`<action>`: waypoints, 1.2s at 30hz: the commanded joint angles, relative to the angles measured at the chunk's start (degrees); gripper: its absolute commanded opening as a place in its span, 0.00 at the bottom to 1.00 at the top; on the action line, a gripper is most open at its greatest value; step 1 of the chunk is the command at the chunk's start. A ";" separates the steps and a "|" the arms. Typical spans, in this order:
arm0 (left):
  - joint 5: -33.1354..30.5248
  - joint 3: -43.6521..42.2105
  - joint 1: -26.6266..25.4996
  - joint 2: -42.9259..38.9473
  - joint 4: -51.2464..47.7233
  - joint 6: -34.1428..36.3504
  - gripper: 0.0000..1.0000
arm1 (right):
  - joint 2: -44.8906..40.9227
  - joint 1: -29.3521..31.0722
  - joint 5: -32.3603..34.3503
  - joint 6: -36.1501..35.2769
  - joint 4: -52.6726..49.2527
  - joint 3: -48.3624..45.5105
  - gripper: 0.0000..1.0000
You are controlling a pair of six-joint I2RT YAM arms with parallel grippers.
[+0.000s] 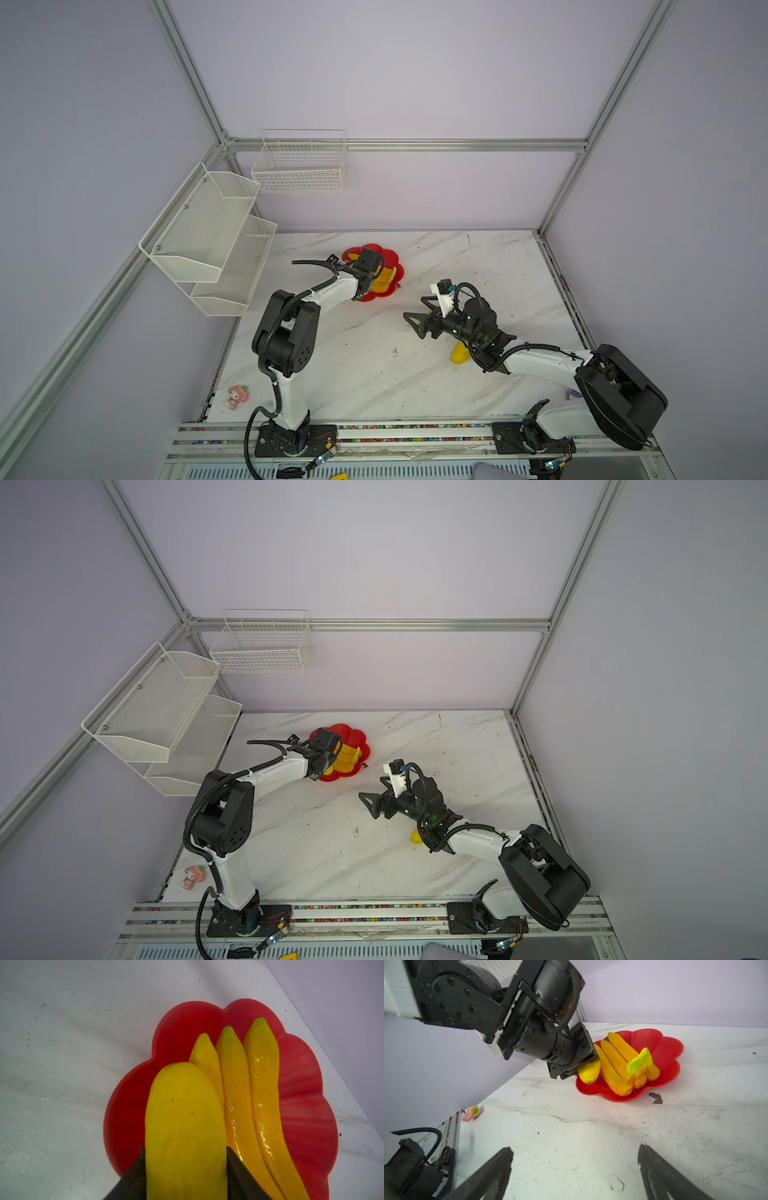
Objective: Place and organize the fake fruits in the fruit bowl
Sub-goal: 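Lower the mango into the bowl beside the bananas and release it, then move the left gripper to the green-and-yellow papaya on the table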
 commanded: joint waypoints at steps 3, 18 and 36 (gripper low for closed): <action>-2.29 4.19 -0.26 -1.51 1.09 -0.32 0.58 | 0.82 -0.26 -0.94 0.47 2.11 0.83 0.97; -0.37 2.76 -1.46 -6.87 3.87 11.08 0.63 | -0.67 -6.40 -2.66 5.09 2.81 -0.72 0.97; 29.21 -21.60 -20.60 -20.91 27.67 72.04 0.69 | -2.93 -24.42 -13.26 18.84 -3.33 -3.11 0.97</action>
